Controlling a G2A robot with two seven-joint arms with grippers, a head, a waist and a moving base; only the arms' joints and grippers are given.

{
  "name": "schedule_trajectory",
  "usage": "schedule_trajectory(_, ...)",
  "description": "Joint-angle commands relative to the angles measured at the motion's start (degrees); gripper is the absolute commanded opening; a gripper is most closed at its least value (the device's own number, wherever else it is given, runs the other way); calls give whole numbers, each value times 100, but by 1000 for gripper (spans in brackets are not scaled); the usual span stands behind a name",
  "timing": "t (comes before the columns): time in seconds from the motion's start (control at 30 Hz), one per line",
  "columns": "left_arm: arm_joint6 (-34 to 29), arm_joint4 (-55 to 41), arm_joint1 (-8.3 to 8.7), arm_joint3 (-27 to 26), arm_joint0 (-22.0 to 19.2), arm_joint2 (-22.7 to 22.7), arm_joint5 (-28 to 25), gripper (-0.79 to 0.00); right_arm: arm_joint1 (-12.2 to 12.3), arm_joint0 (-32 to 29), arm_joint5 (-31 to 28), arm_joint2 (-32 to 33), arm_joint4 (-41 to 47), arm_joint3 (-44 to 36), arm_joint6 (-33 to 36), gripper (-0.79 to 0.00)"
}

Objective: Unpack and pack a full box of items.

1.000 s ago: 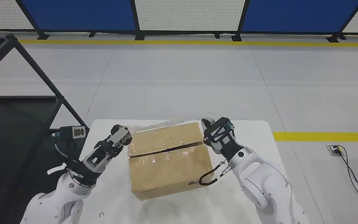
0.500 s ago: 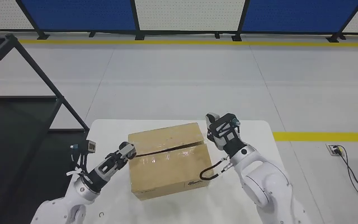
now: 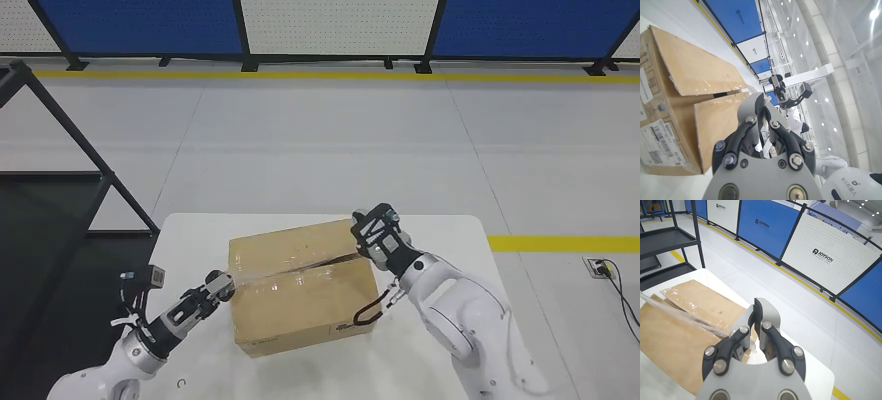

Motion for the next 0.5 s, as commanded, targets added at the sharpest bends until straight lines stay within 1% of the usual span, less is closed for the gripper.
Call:
schedule_trajectory(0.0, -48, -51, 6, 1, 45, -38, -21, -785, -5, 25, -10, -32, 12, 27, 11, -785)
schedule_trajectory(0.13, -168, -192, 17, 21, 116, -96, -44, -785, -13, 74, -55, -87, 23, 71, 74, -785)
schedule_trajectory(0.23, -146, -192, 23, 81, 139, -133, -48, -785, -16, 122, -161, -138, 33, 124, 152, -785)
schedule_trajectory(0.47, -69, -108, 24, 327, 39, -53, -29, -785, -20, 233, -512, -297, 62, 288, 526, -785)
